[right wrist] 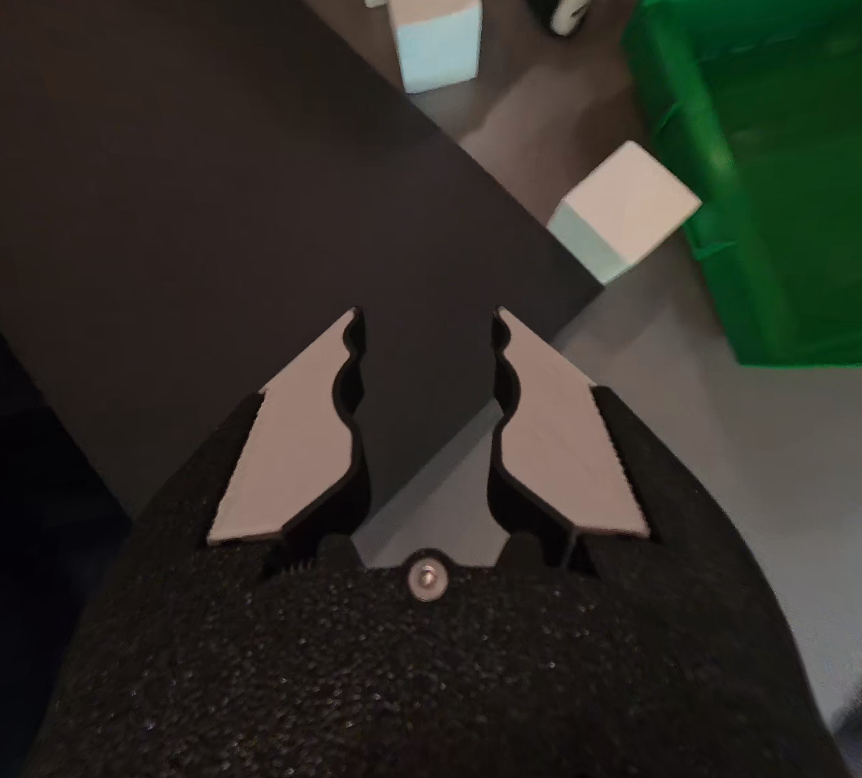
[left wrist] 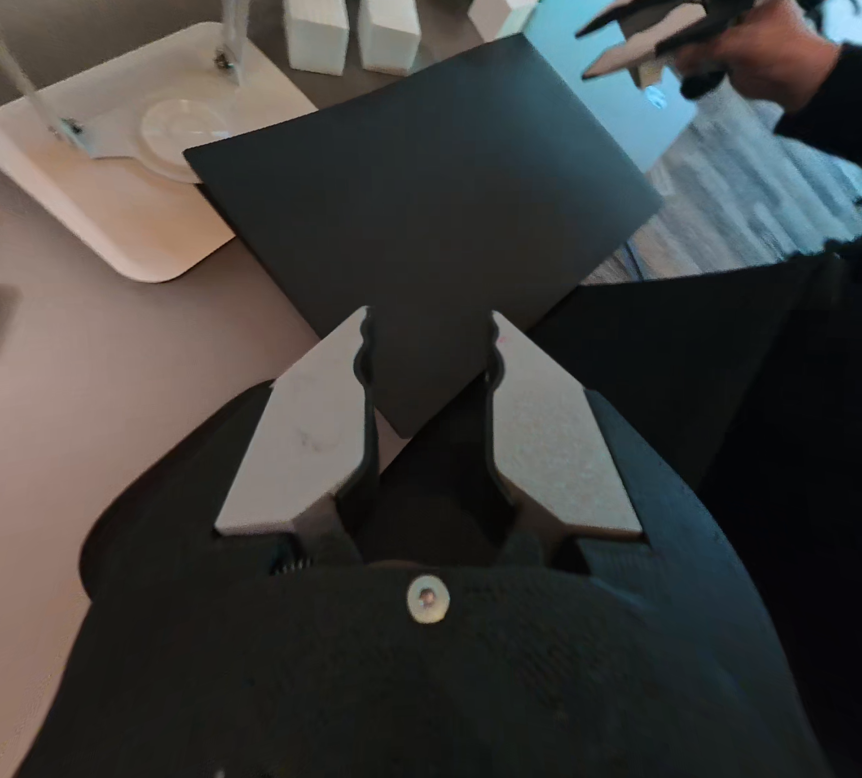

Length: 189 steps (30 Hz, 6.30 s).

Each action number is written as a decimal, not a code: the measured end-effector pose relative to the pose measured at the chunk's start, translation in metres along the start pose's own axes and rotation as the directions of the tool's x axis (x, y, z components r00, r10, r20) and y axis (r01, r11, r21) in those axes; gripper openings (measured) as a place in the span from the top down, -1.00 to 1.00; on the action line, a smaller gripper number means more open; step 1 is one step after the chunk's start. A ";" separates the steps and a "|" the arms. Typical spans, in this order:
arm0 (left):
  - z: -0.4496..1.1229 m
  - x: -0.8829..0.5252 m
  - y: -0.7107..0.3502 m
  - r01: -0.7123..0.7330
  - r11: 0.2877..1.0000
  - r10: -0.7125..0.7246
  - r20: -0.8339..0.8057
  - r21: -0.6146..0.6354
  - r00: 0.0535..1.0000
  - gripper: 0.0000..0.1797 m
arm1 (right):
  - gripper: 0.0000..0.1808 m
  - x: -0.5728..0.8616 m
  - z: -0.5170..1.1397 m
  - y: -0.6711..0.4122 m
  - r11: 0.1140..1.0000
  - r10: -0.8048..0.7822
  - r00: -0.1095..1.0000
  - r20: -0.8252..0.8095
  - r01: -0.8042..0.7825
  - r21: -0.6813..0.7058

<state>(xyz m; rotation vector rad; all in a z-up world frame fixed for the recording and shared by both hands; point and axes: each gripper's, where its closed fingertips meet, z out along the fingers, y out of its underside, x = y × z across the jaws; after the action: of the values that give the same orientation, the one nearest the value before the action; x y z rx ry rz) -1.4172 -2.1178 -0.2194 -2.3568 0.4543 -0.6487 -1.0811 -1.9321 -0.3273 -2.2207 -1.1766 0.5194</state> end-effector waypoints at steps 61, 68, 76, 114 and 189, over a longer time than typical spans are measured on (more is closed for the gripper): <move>-0.073 -0.247 -0.142 -0.449 0.891 0.448 0.028 0.067 0.893 0.34 | 0.24 -0.093 0.014 -0.270 0.992 -0.091 0.996 0.025 0.089 0.088; 0.014 -0.150 -0.248 -0.697 0.716 0.685 -0.222 0.036 0.693 0.33 | 0.22 -0.096 -0.012 -0.160 0.989 0.119 0.993 0.011 -0.120 0.089; 0.083 -0.163 -0.237 -0.813 0.558 0.716 -0.398 -0.166 0.573 0.33 | 0.22 -0.103 -0.047 -0.087 0.968 0.230 0.973 -0.011 -0.227 0.106; 0.036 0.076 -0.022 -0.007 1.000 0.008 0.144 -0.009 0.990 0.28 | 0.38 -0.024 0.188 -0.159 0.968 -0.233 0.951 0.204 0.247 -0.049; 0.057 0.168 -0.024 0.172 0.953 -0.225 0.200 0.250 0.954 0.27 | 0.39 0.097 0.091 -0.040 0.406 -0.739 0.547 0.393 0.827 -0.389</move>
<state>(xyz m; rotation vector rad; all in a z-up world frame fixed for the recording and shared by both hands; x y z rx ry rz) -1.2446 -2.1504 -0.1862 -2.2354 0.0346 -0.4843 -1.1060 -1.8048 -0.3779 -1.6614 -2.5159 -0.0831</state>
